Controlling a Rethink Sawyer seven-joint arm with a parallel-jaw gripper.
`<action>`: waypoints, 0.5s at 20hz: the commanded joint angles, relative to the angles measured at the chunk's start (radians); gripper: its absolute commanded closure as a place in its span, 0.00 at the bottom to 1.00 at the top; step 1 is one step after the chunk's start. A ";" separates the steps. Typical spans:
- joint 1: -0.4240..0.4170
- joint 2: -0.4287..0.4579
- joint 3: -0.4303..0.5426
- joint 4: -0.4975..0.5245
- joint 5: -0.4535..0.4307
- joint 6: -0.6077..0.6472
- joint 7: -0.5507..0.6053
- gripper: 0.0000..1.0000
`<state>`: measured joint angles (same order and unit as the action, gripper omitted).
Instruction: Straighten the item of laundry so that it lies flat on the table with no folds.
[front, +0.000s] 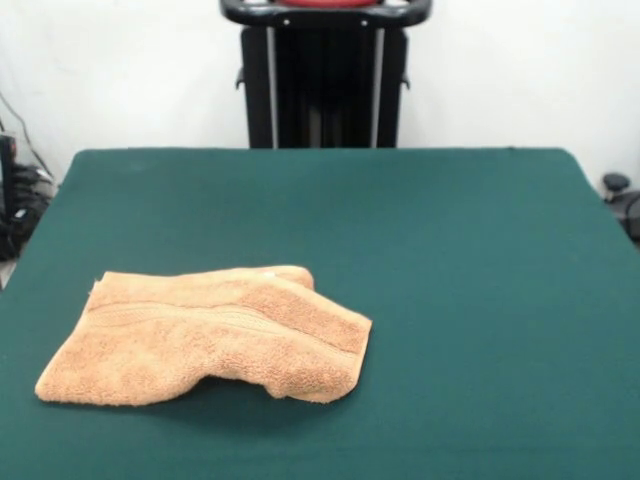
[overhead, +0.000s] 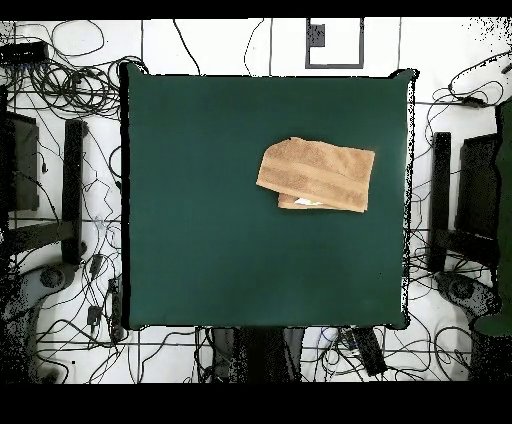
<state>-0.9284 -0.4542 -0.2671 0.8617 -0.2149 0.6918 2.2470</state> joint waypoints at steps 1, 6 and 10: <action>-0.149 -0.007 0.360 -0.103 -0.025 0.151 -0.781 0.00; -0.221 0.051 0.442 -0.245 -0.023 0.246 -0.942 0.00; -0.240 0.100 0.470 -0.355 -0.019 0.325 -1.019 0.00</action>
<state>-1.2235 -0.4492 -0.0185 0.6267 -0.2213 0.7948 1.6611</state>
